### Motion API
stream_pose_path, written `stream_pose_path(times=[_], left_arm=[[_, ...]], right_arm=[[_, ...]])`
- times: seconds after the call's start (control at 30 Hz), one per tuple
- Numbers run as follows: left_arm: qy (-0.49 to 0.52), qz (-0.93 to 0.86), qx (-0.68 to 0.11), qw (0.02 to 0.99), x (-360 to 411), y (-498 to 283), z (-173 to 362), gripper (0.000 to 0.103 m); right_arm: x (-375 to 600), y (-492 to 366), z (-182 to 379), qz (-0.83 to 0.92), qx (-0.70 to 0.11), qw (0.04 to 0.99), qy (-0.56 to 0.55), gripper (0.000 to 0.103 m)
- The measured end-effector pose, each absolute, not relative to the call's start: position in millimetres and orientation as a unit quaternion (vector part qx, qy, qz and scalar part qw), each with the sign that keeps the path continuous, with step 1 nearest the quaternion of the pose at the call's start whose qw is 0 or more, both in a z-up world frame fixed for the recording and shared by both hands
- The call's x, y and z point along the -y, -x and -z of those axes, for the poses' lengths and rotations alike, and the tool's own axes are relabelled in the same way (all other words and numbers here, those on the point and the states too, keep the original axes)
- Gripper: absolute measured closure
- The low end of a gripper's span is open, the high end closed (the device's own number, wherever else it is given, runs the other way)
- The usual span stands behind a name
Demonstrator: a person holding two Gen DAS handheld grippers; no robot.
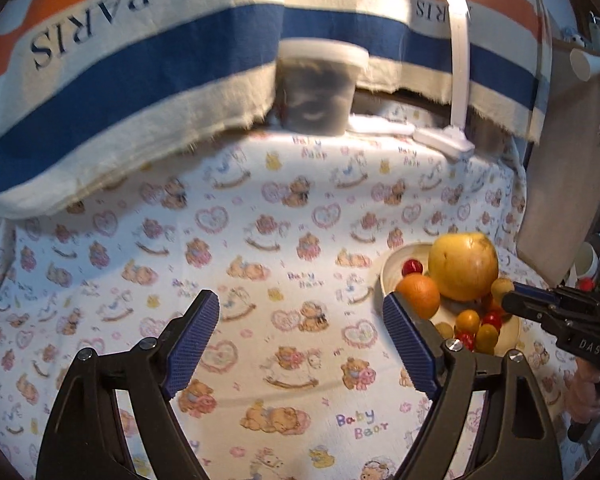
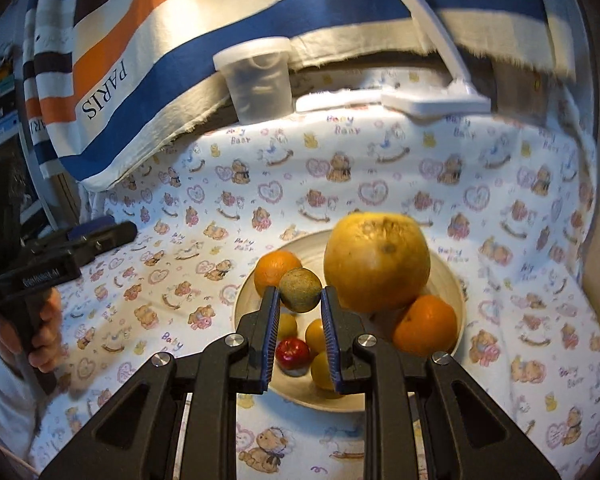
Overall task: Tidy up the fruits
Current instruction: 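Carry the brown fruit over the plate with the right gripper, then lower the brown fruit onto the plate and open the right gripper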
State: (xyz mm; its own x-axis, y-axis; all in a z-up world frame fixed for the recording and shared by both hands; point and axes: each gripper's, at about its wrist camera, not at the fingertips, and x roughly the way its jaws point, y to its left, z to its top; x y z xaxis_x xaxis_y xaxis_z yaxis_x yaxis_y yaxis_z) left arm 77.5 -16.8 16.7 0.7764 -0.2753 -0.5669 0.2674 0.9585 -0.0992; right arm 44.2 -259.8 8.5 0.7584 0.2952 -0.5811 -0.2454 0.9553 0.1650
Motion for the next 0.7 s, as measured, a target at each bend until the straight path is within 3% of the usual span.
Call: stream_pose_path(times=[0.7], left_arm=[[-0.035, 0.148, -0.295, 0.943, 35, -68, -13, 0.020]], right_arm=[[254, -55, 7, -0.142, -0.340, 0.929, -0.034, 0.081]])
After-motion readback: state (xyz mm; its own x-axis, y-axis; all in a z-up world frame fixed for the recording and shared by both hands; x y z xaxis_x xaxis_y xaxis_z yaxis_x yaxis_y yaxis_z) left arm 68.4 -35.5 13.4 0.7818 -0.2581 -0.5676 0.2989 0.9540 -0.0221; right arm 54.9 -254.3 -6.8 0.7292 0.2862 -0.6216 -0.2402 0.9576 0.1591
